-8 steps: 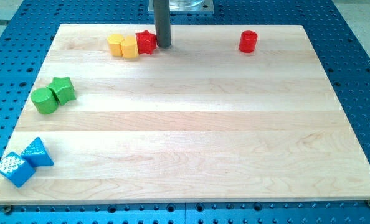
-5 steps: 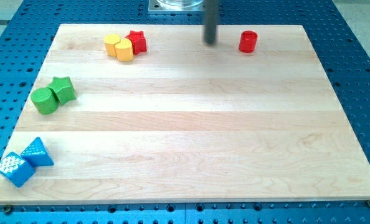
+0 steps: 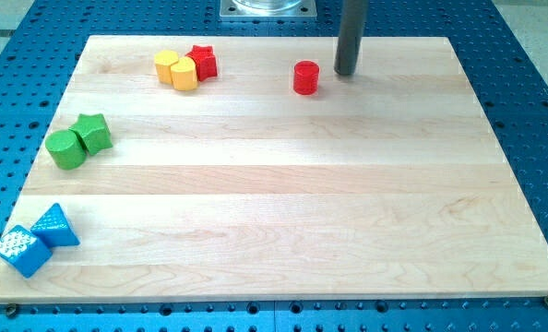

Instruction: Push the red circle close to the red star

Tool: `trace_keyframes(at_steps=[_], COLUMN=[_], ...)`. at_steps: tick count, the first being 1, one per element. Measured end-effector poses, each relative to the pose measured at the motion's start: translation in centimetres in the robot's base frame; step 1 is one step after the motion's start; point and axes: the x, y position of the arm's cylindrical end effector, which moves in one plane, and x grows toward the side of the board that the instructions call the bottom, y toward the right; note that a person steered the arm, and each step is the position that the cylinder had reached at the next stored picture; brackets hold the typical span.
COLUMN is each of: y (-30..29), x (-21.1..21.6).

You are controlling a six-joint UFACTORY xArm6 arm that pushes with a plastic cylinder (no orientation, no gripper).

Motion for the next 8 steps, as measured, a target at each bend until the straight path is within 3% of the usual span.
trace_keyframes(at_steps=[1, 3, 4, 6, 8], y=[-7.5, -8.7, -13.2, -10.2, -17.1], x=[0.5, 5.2, 3.8, 2.1, 2.7])
